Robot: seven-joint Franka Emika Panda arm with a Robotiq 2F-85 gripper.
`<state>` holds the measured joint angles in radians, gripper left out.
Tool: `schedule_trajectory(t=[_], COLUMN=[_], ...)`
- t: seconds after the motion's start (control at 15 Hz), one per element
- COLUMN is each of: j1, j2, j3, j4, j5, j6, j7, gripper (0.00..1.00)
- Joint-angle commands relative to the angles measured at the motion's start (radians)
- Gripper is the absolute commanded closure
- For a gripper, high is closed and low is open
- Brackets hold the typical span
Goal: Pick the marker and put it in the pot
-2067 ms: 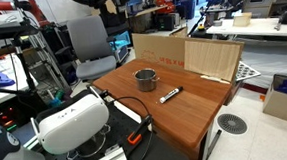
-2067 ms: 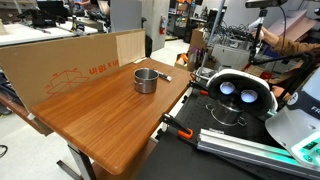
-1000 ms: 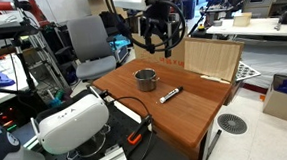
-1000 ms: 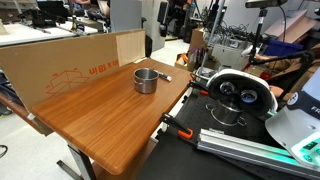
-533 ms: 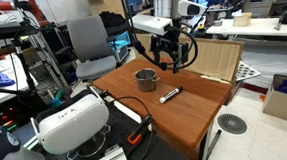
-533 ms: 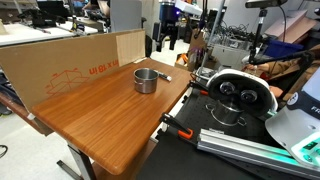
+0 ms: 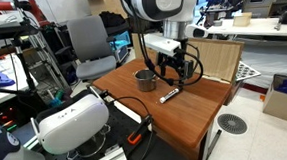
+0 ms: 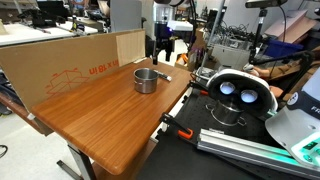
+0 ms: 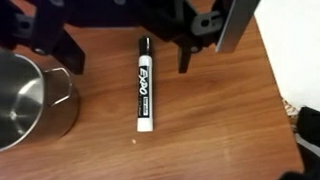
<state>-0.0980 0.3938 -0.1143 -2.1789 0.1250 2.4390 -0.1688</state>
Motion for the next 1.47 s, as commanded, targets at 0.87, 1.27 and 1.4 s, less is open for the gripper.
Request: schedule_trajectory(t=[0.87,1.27,1.4], j1=[-0.010,-0.021,-0.021], j2=[0.208,0.201,0.199], j3=[0.020,0.032,0.033], j4=[0.124,0.133,0.131], j5=[-0.051,-0.039,-0.039], j6=[0.105,0.109,0.117], j7=[0.079,0.071,0.071], gripper=[0.35,0.79,0.94])
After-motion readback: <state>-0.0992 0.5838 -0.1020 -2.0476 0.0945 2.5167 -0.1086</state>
